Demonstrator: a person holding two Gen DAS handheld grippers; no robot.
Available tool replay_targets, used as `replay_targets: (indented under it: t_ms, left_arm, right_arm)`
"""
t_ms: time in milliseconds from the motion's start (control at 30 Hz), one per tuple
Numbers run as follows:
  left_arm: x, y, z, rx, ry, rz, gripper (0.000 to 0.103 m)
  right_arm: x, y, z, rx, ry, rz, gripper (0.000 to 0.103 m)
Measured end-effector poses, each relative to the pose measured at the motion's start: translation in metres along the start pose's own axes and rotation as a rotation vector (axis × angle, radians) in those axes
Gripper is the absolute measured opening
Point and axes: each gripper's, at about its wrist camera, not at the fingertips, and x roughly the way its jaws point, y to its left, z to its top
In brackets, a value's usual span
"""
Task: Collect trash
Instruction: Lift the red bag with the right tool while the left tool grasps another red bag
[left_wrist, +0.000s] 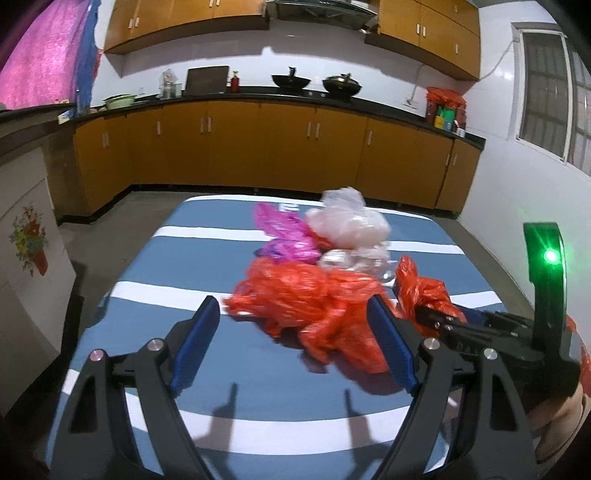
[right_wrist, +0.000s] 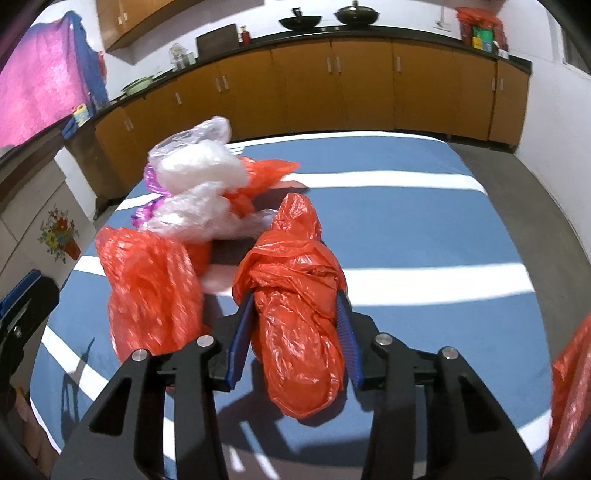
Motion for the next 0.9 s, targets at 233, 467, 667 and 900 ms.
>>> replay_targets:
  t_ms: [233, 467, 667, 900]
  left_arm:
    - [0.025, -0.038, 0.003, 0.026, 0.055, -0.032, 0.077]
    - [0.053, -0.057, -0.009, 0.058, 0.164, -0.011, 0.046]
    - [0.052, -0.043, -0.014, 0.016, 0.194, -0.063, 0.008]
    - [0.023, -0.023, -0.019, 0.006, 0.147, -0.108, 0.005]
  right_arm:
    - [-0.025, -0.042, -0.018, 0.064, -0.009, -0.058, 0.044]
    - [-0.033, -0.048, -0.021, 0.084, -0.008, -0.065, 0.044]
    - [-0.04, -0.047, -0.025, 0.091, -0.008, -0.059, 0.043]
    - [-0.051, -0.042, -0.03, 0.088, -0.016, -0.051, 0.043]
